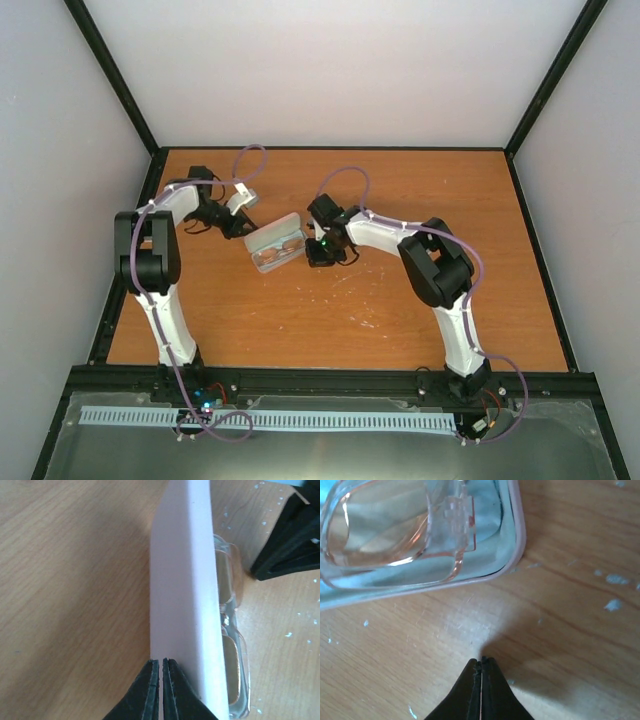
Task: Organize the sunglasses
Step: Adjust the sunglasses case at the center of the board, then close the sunglasses case at the center of the board.
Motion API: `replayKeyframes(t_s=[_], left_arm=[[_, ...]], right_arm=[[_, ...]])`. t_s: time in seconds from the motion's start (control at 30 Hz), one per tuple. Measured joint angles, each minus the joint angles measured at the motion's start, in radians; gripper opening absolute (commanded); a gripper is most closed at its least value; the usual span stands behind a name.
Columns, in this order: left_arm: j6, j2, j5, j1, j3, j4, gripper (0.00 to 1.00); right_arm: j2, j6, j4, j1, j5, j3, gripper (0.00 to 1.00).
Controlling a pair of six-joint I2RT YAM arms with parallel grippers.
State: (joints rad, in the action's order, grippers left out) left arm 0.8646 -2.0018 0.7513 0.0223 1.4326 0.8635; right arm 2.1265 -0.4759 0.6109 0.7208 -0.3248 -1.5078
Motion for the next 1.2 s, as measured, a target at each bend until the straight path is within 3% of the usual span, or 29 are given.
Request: replayKeyframes(t_s=[0.3, 0.7, 1.2], left_arm=[[-0.043, 0.042, 0.042, -0.032, -0.104, -0.02, 0.07], [-0.121, 0.084, 0.093, -0.053, -0.115, -0.058, 0.08], [-0.195, 0.084, 0.121, -0.18, -0.116, -0.089, 0.08]], right_arm=[[0.063, -0.019, -0.033, -0.025, 0.0, -0.076, 0.03], [0.097, -0.03, -0.073, -0.055, -0.011, -0.114, 0.03], [0.101, -0.069, -0.126, -0.072, -0.047, -0.099, 0.03]])
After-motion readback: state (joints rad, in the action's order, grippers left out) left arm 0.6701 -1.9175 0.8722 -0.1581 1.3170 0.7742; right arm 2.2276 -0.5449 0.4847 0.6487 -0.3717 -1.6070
